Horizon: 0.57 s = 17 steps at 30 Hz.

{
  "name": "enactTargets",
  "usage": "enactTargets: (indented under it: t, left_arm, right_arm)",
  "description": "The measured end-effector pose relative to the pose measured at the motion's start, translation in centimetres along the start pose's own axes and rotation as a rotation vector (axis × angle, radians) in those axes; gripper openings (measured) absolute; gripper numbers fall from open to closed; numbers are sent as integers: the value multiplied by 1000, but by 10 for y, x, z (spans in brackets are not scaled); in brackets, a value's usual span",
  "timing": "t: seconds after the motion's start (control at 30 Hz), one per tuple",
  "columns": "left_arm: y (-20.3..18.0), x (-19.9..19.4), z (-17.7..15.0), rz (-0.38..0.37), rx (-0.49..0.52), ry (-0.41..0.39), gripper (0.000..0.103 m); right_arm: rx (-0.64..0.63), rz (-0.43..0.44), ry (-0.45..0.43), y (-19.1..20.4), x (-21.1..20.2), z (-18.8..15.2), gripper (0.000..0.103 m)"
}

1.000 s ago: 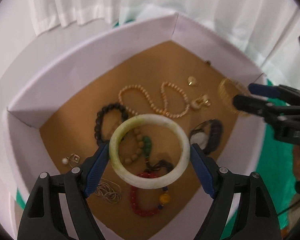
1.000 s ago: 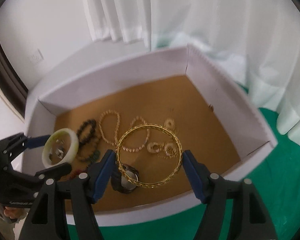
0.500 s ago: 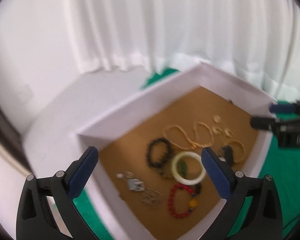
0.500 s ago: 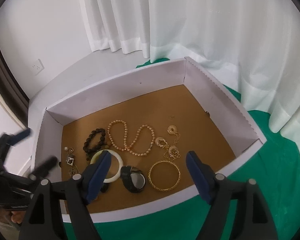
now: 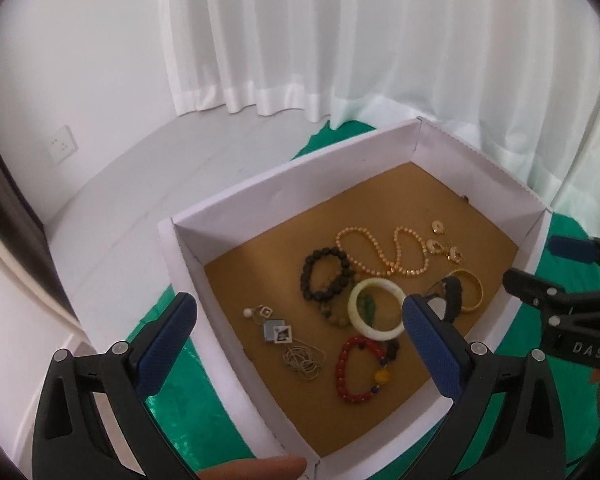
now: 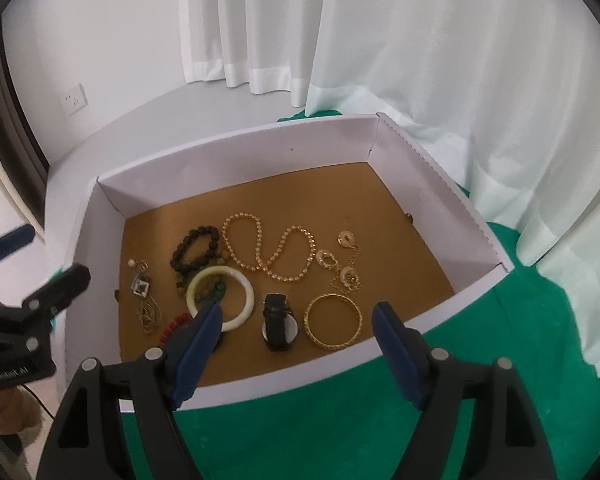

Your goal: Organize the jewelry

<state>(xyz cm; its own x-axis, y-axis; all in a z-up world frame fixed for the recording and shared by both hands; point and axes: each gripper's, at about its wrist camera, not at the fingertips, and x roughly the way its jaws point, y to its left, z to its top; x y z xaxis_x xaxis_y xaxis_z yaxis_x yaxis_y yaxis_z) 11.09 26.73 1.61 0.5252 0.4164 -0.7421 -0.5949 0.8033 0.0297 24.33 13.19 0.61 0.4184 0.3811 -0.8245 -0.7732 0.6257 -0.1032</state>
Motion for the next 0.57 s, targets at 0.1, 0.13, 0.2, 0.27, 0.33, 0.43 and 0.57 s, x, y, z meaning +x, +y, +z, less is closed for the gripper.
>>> enactTargets:
  t: [0.1, 0.13, 0.2, 0.27, 0.33, 0.43, 0.57]
  left_arm:
    - [1, -4, 1, -2, -1, -3, 102]
    - [1, -5, 2, -5, -2, -3, 102]
    - [0, -6, 2, -4, -1, -2, 102]
    - [0, -6, 2, -2, 0, -1, 102]
    - [1, -5, 2, -4, 0, 4, 102]
    - [3, -4, 2, -17, -15, 13, 102]
    - [2, -3, 1, -11, -18, 14, 102]
  right_arm:
    - [-7, -17, 2, 2, 0, 0, 79]
    - [-6, -19, 5, 2, 0, 0, 79]
    - [-7, -23, 6, 2, 0, 0, 79]
    - [-11, -28, 6, 3, 0, -1, 79]
    - [-12, -30, 8, 4, 2, -2, 79]
    - [-14, -32, 15, 4, 5, -4, 79]
    - [-18, -25, 16, 5, 7, -5, 79]
